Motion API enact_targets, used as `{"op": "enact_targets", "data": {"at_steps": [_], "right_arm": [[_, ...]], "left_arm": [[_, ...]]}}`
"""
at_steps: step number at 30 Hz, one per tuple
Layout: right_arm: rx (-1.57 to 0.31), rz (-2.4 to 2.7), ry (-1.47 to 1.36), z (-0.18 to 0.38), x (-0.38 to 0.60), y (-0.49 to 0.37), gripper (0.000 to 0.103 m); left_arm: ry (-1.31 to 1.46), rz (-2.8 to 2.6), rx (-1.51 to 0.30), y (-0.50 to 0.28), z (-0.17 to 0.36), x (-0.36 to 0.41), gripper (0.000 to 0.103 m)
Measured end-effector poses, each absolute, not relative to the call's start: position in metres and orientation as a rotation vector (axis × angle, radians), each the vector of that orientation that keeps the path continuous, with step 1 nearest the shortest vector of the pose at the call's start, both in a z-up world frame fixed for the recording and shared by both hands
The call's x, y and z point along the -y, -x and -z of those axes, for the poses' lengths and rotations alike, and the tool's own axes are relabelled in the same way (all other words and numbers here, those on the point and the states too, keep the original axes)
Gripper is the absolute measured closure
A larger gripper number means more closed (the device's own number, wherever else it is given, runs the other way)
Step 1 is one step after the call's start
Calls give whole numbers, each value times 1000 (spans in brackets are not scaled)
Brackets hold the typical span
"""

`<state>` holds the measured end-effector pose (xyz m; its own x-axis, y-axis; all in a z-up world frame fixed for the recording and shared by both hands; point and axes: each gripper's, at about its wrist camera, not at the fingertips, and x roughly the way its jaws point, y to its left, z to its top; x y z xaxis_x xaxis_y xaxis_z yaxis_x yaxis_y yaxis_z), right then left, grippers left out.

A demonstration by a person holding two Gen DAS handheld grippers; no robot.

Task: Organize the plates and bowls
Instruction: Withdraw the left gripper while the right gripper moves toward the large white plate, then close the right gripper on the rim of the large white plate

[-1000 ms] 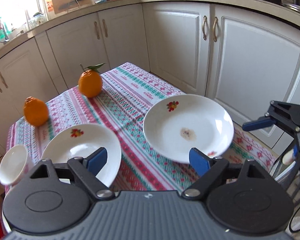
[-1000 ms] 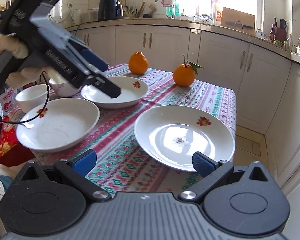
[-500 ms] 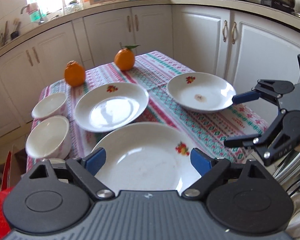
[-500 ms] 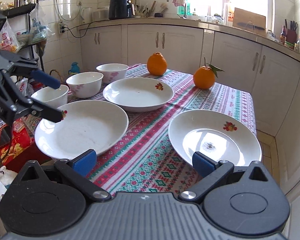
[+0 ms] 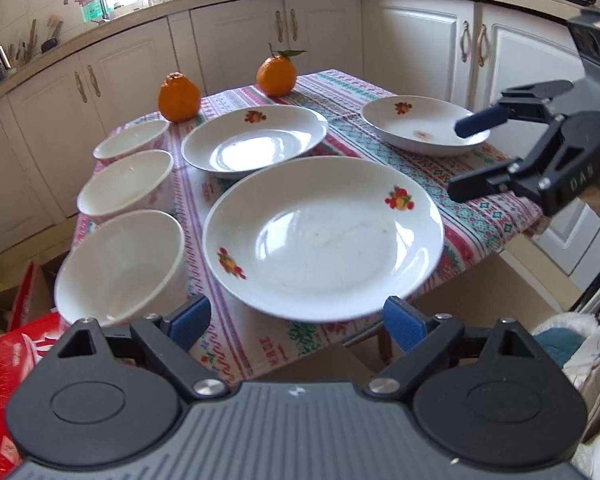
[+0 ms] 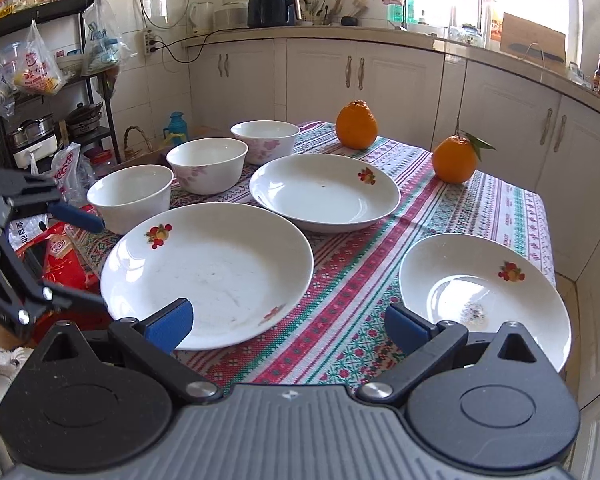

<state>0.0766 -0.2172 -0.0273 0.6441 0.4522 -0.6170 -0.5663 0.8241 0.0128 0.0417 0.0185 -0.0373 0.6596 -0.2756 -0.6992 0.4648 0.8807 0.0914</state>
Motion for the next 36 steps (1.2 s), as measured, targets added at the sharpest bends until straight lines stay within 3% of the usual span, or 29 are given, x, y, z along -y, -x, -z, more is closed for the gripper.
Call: {"op": "enact_targets", "data": {"at_steps": [18, 36], "right_arm": [[-790, -691, 168, 34, 187, -135, 1], [-965, -808, 167, 53, 163, -200, 31]], "left_arm": [[-272, 492, -720, -53, 62, -16, 10], [-271, 519, -707, -57, 66, -15, 10]]}}
